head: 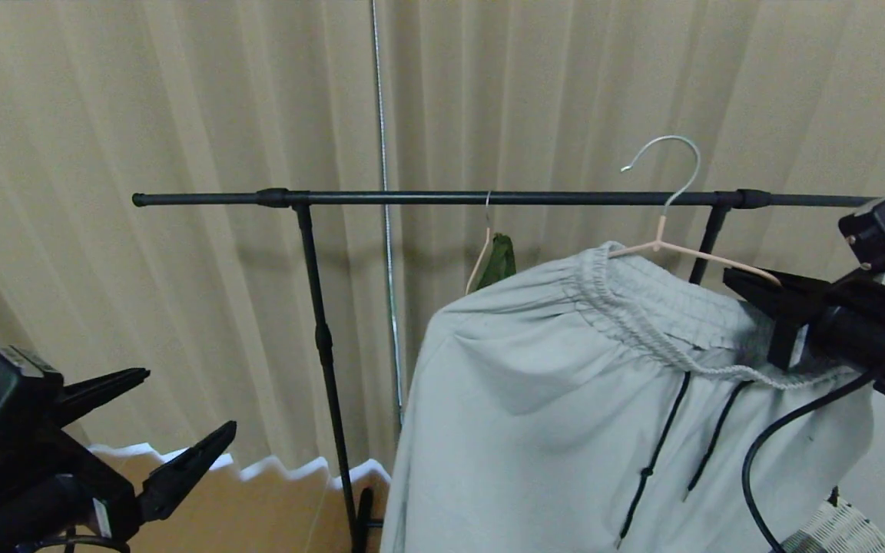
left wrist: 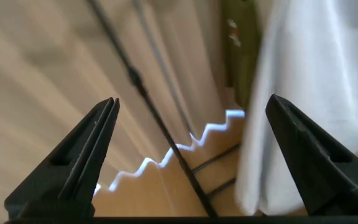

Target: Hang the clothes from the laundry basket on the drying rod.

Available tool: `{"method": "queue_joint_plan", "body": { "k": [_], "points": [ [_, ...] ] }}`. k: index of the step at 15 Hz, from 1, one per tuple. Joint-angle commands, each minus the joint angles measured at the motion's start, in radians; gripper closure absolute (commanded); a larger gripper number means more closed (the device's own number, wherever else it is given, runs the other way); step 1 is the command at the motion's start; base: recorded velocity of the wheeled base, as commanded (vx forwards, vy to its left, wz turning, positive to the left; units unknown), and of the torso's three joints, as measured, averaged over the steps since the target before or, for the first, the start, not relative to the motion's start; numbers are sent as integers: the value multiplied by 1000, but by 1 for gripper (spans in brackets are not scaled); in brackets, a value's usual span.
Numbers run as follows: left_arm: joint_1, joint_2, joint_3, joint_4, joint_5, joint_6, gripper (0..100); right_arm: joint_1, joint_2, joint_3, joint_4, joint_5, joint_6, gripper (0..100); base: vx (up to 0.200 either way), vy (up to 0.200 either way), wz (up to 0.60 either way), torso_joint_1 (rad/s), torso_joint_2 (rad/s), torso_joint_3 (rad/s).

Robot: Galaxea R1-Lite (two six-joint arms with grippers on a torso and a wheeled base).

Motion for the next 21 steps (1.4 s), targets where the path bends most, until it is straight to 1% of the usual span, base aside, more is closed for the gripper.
{"method": "queue_joint_plan", "body": {
  "k": [1,2,4,5,6,8,9,10,11,12,14,15,18,20,21],
  "points": [
    [35,-61,26,0,-8,-33,0,-70,-57,69,-1,5,0,100,0,0,0,0,0,0],
    [31,-64,40,0,-32,-34,0,-72,-68,96,-7,7,1,100,0,0,0,0,0,0],
    [9,-53,50,0,-88,-31,0,-64,-59,150,-92,8,3,100,0,0,0,0,0,0],
    [-9,-45,56,0,-92,-33,0,-66,-50,181,-149,8,4,100,0,0,0,0,0,0],
    [-8,-41,63,0,-92,-36,0,-79,-39,204,-187,7,4,100,0,0,0,0,0,0],
    [19,-48,61,0,-92,-39,0,-151,-13,253,-254,7,4,100,0,0,0,0,0,0],
    [29,-53,61,0,-92,-39,0,-167,-5,259,-271,7,1,100,0,0,0,0,0,0],
    [55,-70,67,0,-92,-42,0,-204,15,259,-314,5,-3,100,0,0,0,0,0,0],
    [104,-81,84,0,-92,-47,0,-250,27,265,-362,2,-11,100,0,0,0,0,0,0],
    [146,-96,99,0,-92,-57,0,-306,26,271,-377,1,-34,100,0,0,0,0,0,0],
    [183,-131,118,0,-92,-83,0,-369,26,290,-377,4,-88,100,0,0,0,0,0,0],
    [190,-163,122,0,-92,-106,0,-372,27,293,-377,4,-112,100,0,0,0,0,0,0],
    [192,-183,124,0,-92,-134,0,-382,18,322,-379,-21,-118,100,0,0,0,0,0,0],
    [190,-192,122,10,-94,-132,0,-382,-4,356,-379,-90,-147,100,0,0,0,0,0,0],
    [190,-186,121,10,-94,-129,0,-382,-5,360,-379,-105,-161,100,0,0,0,0,0,0]
  ]
}}
